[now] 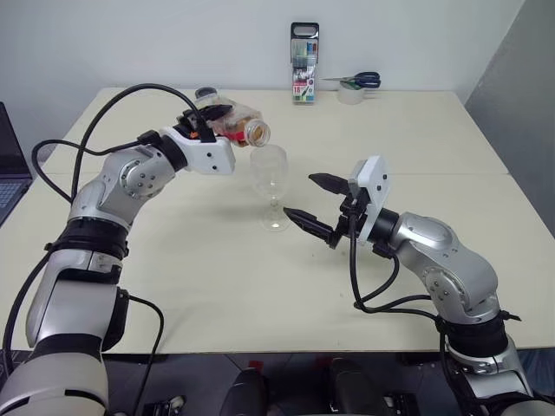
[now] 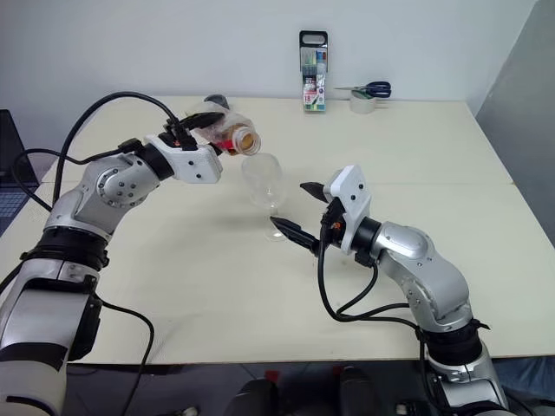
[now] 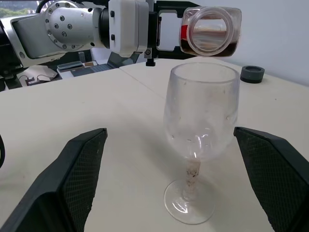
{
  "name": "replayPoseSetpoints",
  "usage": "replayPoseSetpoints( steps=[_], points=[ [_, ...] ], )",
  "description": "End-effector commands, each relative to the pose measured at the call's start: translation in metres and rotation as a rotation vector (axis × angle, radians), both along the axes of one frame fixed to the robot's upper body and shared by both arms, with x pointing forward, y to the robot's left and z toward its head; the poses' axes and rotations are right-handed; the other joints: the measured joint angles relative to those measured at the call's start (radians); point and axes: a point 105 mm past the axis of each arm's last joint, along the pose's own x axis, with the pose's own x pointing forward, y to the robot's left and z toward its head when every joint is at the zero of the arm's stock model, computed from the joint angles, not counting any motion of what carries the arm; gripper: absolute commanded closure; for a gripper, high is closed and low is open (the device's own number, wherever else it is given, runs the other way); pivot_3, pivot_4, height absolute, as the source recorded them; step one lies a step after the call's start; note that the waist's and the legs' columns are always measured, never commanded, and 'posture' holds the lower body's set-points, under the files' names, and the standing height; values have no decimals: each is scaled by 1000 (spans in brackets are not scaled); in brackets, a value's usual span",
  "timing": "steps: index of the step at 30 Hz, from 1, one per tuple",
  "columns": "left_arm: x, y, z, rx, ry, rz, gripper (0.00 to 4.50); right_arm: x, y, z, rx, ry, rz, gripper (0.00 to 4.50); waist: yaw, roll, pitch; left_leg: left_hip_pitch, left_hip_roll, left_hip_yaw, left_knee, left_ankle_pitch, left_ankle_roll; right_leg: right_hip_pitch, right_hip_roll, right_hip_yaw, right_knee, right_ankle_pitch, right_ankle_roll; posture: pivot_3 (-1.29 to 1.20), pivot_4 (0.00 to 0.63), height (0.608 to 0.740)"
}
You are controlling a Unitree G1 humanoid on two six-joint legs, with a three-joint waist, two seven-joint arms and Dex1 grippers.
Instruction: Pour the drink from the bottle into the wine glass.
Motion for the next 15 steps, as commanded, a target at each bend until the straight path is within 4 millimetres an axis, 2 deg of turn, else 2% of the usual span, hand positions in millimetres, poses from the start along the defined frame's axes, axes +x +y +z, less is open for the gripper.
replayPoseSetpoints(
  steps=[1,7,15],
  points=[
    [-5,-1,30,12,-105,-14,2812,-10,4,19,22,-80,43,0,0,0,0,0,0,0,0,0,0,0,0,0,0,0,0,0,150,740],
    [-5,-2,36,32,-126,-16,2812,-8,-1,19,-6,-90,25,0,0,0,0,0,0,0,0,0,0,0,0,0,0,0,0,0,150,740],
    [-5,-2,40,51,-137,-15,2812,-3,-30,20,-71,-99,0,0,0,0,0,0,0,0,0,0,0,0,0,0,0,0,0,0,150,740]
  ],
)
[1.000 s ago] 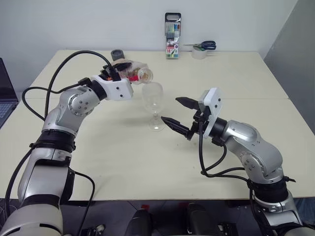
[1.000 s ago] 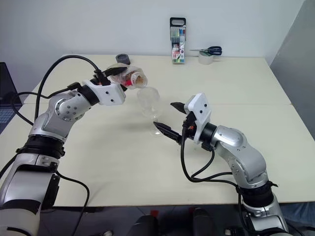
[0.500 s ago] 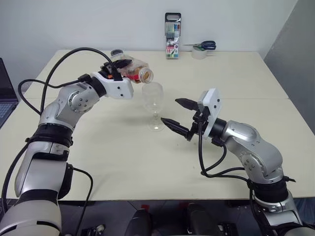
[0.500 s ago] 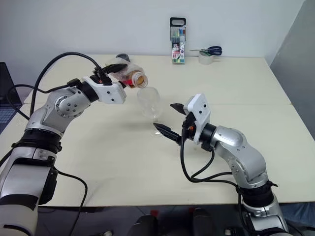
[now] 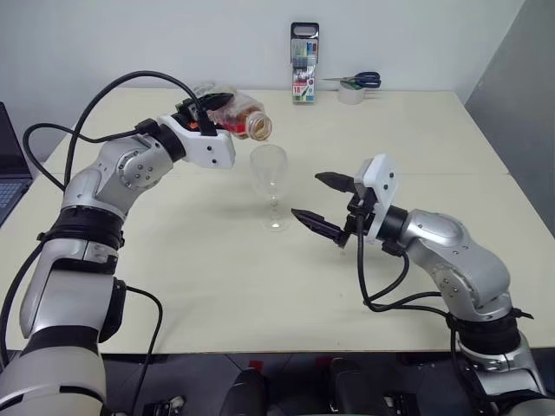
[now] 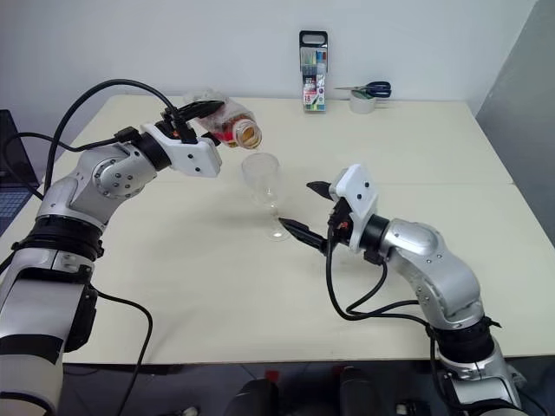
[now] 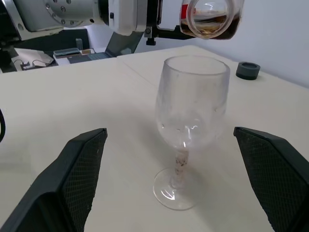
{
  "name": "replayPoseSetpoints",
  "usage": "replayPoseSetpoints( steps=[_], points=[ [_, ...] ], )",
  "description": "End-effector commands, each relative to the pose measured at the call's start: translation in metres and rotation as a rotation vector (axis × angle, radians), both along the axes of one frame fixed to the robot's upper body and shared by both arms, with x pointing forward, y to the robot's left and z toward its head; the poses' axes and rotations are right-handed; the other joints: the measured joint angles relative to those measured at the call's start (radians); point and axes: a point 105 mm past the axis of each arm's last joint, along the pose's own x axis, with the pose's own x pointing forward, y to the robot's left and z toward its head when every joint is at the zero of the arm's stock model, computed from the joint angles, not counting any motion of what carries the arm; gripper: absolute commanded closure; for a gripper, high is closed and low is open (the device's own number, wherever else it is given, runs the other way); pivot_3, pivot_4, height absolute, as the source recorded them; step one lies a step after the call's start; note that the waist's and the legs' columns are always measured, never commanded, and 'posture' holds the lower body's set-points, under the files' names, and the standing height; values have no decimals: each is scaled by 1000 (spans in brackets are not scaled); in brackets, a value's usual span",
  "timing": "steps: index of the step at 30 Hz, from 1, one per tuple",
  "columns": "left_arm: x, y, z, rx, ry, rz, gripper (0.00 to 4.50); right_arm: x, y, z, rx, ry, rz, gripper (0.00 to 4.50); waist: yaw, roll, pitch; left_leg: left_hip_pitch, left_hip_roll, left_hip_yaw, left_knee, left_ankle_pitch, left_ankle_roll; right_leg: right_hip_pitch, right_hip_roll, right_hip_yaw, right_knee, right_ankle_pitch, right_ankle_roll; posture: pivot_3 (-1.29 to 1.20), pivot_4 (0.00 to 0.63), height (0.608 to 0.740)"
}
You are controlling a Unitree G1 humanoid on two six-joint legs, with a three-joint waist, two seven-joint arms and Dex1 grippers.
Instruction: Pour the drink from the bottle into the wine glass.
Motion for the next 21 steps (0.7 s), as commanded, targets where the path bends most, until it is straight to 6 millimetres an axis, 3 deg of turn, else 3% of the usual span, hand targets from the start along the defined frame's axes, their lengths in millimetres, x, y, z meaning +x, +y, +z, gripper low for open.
replayPoseSetpoints(
  steps=[1,7,21],
  points=[
    [-5,2,30,-13,-95,-8,2812,-5,-12,18,7,-68,12,0,0,0,0,0,0,0,0,0,0,0,0,0,0,0,0,0,150,740],
    [-5,-1,33,13,-113,-14,2812,-6,-19,21,3,-61,19,0,0,0,0,0,0,0,0,0,0,0,0,0,0,0,0,0,150,740],
    [-4,3,38,33,-134,-3,2812,-9,-12,20,15,-55,36,0,0,0,0,0,0,0,1,0,0,0,0,0,1,0,0,0,150,740]
  ],
)
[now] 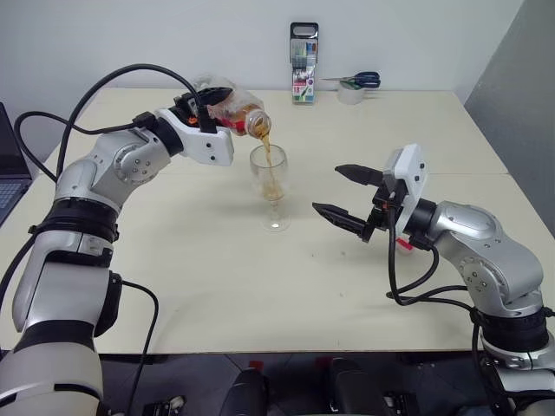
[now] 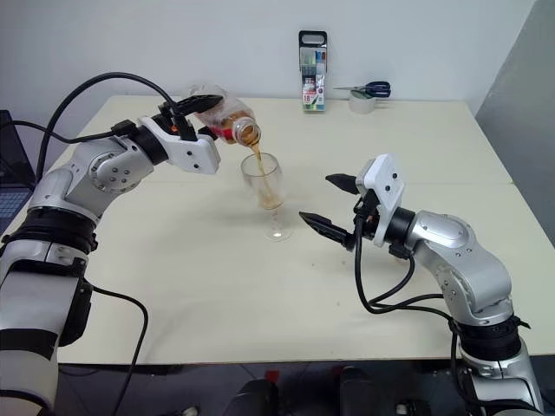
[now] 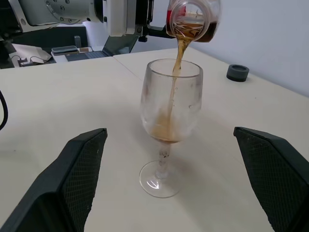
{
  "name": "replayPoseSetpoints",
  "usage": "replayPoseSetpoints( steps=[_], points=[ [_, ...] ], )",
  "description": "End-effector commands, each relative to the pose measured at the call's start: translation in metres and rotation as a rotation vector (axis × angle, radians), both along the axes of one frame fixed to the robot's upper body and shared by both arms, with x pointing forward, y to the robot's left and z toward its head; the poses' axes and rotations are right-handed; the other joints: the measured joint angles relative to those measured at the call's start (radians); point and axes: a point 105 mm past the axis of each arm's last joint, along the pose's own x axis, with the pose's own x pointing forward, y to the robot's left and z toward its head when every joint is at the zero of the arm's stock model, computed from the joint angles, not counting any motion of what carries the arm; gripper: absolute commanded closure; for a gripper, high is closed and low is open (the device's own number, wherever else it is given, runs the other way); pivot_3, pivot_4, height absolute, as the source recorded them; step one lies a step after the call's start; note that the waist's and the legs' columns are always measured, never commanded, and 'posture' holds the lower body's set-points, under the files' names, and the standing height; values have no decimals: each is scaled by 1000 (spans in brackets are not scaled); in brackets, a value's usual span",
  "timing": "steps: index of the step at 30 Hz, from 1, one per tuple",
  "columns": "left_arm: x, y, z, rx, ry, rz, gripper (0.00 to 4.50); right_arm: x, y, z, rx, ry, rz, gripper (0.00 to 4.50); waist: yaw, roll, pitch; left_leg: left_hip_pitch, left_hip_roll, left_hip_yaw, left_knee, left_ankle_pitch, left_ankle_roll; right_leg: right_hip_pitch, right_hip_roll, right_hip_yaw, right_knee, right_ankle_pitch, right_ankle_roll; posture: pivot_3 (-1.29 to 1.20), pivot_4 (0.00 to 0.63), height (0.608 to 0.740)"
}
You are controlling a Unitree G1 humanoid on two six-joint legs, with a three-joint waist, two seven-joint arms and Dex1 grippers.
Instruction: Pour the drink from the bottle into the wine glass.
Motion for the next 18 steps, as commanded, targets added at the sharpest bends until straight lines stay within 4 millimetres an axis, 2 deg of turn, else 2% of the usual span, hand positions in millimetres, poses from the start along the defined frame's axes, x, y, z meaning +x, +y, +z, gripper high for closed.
replayPoseSetpoints(
  steps=[1,18],
  points=[
    [-4,3,26,-8,-84,-3,2812,-8,4,10,10,-46,27,0,0,0,0,0,0,0,0,0,0,0,0,0,0,0,0,0,150,740],
    [-2,11,29,19,-118,19,2812,-9,7,8,9,-37,42,0,0,0,0,0,0,0,0,0,0,0,0,0,0,0,0,0,150,740]
  ],
)
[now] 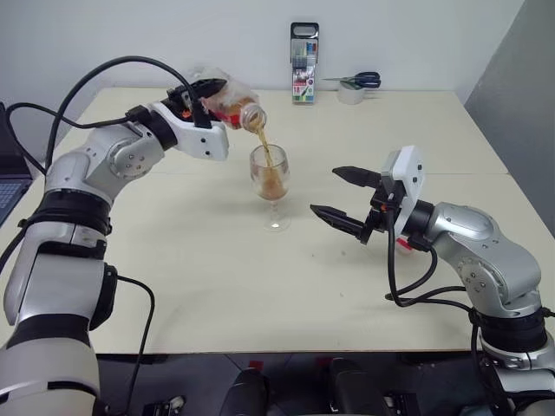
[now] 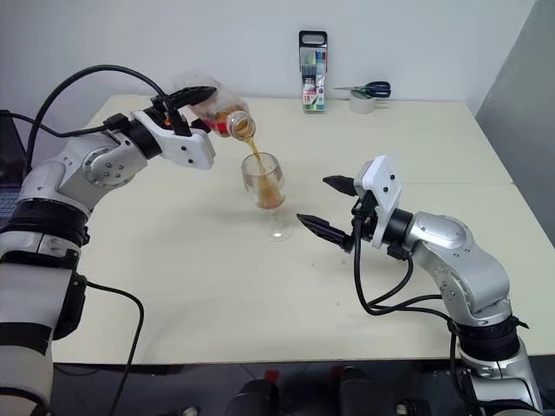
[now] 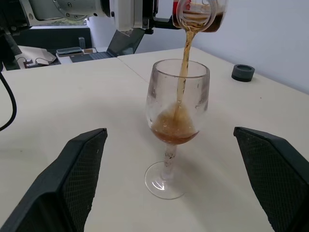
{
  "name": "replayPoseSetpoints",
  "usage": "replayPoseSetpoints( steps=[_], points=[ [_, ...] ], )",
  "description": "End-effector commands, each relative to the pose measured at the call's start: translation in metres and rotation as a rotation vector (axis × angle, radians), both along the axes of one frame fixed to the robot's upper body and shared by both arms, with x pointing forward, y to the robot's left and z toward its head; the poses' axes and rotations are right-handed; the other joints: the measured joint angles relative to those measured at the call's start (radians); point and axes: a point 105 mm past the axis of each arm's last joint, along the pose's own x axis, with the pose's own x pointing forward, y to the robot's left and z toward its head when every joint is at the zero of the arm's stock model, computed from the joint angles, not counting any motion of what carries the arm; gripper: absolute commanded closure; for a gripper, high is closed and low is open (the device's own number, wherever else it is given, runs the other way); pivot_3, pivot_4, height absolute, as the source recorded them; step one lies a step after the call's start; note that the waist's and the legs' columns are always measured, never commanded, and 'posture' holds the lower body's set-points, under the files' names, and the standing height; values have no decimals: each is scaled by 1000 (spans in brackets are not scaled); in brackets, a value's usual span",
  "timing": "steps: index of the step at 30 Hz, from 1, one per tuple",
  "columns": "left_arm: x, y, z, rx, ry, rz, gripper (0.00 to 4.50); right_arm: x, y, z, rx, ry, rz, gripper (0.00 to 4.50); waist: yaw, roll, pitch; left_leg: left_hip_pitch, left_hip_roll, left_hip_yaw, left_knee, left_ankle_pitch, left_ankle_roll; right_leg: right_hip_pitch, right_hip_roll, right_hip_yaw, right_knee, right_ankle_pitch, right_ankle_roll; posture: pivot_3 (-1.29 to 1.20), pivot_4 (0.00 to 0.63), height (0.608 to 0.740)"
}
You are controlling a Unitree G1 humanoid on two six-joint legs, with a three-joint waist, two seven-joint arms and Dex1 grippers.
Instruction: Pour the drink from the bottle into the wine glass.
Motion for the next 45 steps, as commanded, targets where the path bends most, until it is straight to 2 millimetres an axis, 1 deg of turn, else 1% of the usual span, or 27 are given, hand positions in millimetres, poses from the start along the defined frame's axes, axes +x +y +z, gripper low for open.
replayPoseSetpoints(
  steps=[1,28,34,45],
  points=[
    [-4,3,20,-2,-68,-3,2812,-8,5,10,9,-46,32,0,0,0,0,0,0,0,0,0,0,0,0,0,0,0,0,0,150,740],
    [-4,3,27,21,-110,-12,2812,-10,7,6,1,-32,43,0,0,0,0,0,0,0,1,0,0,0,0,0,0,0,0,0,150,740],
    [-3,0,24,14,-99,-18,2812,-11,7,6,0,-34,42,0,0,0,0,0,0,0,1,0,0,0,0,0,0,0,0,0,150,740],
    [-2,-7,13,-91,-17,-43,2812,-13,11,9,12,-54,54,0,0,0,0,0,0,0,1,0,0,0,0,0,1,0,0,0,150,740]
  ],
)
